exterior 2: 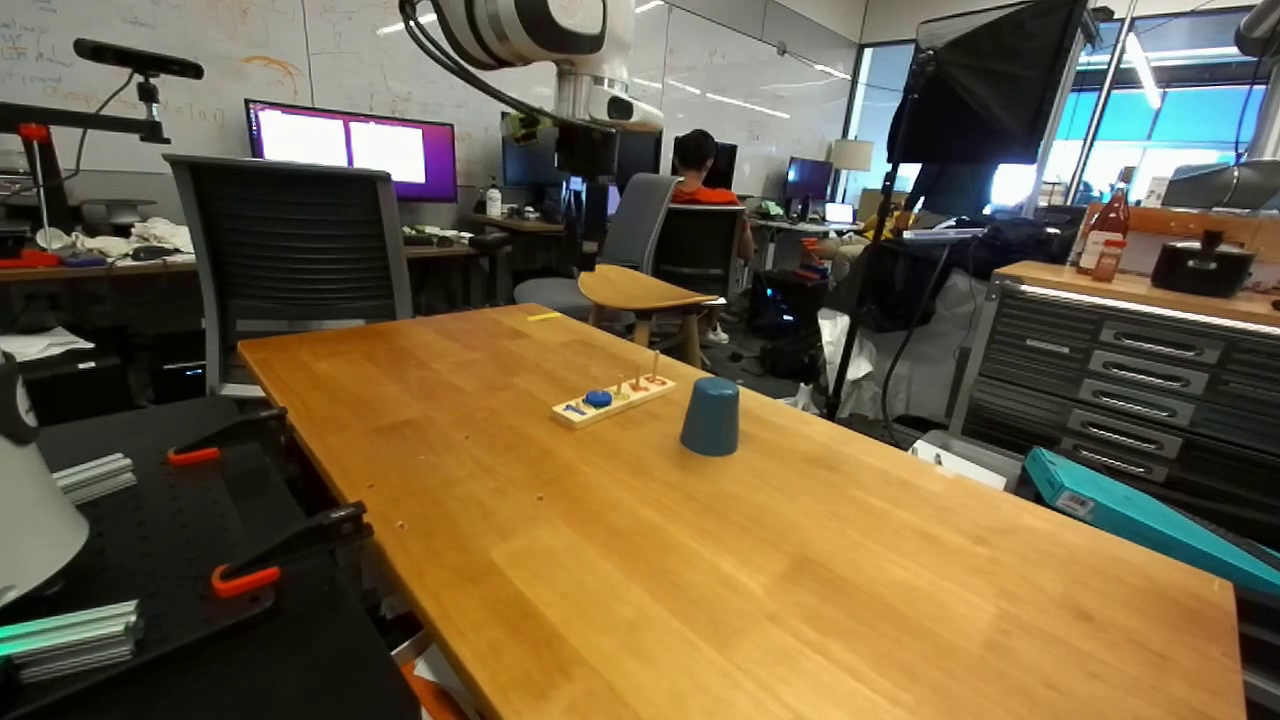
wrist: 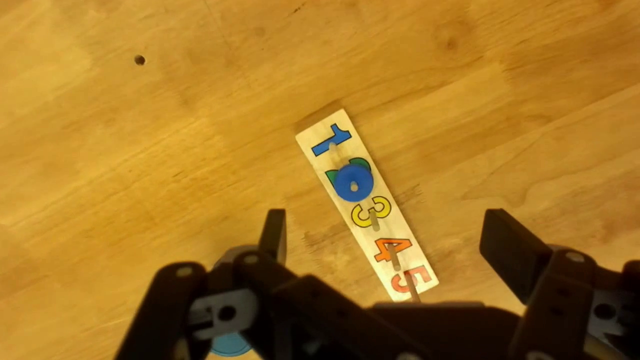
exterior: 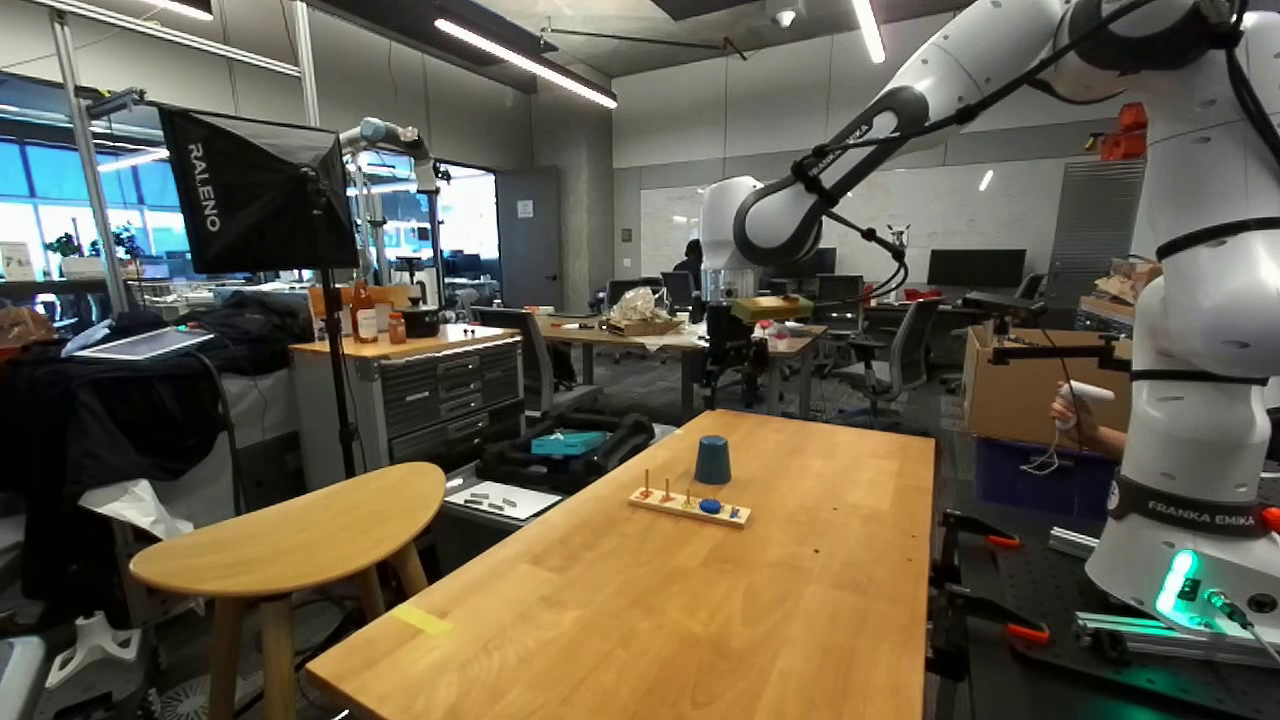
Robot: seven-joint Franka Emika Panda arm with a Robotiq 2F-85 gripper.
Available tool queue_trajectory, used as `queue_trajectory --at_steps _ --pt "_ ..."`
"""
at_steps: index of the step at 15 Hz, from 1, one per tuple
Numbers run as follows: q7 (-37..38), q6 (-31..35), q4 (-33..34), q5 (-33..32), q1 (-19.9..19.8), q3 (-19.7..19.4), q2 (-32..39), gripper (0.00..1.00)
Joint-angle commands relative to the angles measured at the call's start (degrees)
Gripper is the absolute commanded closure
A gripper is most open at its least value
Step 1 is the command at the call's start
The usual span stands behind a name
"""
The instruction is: Take the blue disk from the wooden base and put it on the table
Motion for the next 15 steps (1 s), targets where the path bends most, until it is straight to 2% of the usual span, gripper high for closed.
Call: queue_trajectory --at_steps 1,8,15 --pt "0.0 7.2 -1.4 -0.5 0.7 -2.1 3.7 0.0" --pt "0.6 18.3 -3.7 1.0 1.8 -4.1 10.5 0.0" --pt "3.5 25.0 -1.4 2.7 4.3 -5.8 16.9 0.0"
